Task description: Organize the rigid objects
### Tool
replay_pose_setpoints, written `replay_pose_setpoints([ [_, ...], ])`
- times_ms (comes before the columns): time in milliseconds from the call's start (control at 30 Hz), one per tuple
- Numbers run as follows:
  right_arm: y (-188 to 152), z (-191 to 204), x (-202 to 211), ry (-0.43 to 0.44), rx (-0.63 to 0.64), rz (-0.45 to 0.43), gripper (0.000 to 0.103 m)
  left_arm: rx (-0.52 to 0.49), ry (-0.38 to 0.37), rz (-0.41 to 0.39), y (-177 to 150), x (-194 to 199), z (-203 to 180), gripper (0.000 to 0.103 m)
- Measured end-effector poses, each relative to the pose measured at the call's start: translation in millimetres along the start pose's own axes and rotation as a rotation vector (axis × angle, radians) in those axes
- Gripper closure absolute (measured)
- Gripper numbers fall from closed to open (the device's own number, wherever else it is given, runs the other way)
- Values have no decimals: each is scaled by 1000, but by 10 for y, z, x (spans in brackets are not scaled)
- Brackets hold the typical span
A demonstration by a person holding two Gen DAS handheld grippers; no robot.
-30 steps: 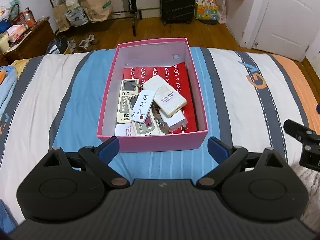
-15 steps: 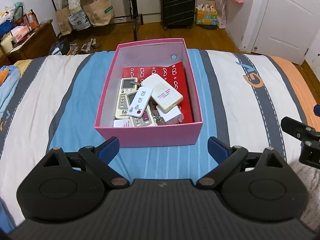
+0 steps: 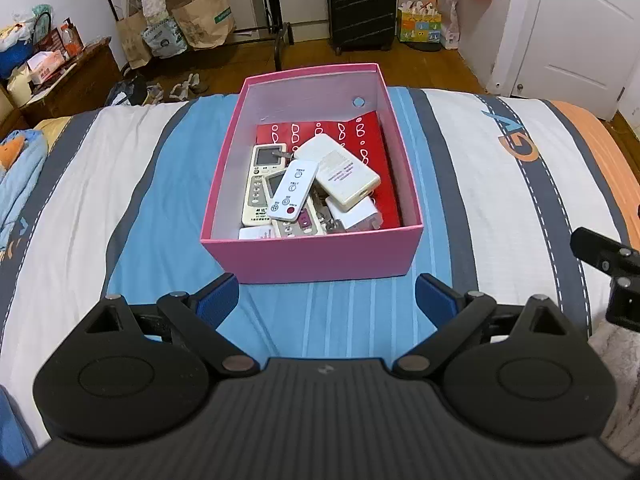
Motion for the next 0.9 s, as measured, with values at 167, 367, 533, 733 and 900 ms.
replay_pose_setpoints([
  [167,12,1,-7,-8,-10,-9,7,-17,41,17,-30,-64,21,7],
  [367,-20,9,21,-9,-20,-17,7,-23,38,17,-51,-62,24,7],
  [533,-9,21,45,-12,-20,-28,7,-23,39,14,-48,-56,28,7],
  [733,-10,29,66,-11,-27,-33,7,-14,40,12,-41,-47,52,7],
  [900,5,33,98,-9,-47,-30,7,-4,39,19,-47,-20,70,7],
])
Point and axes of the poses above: each gripper's, at about its wrist camera, not at the fingertips, and x roughly against the way its jaws point, z to its left, y to its top, the point moved 5 cm from there along -x, roughly the way its jaws point, and after that the axes turned 2 degrees about -z, right-handed, at the moved point
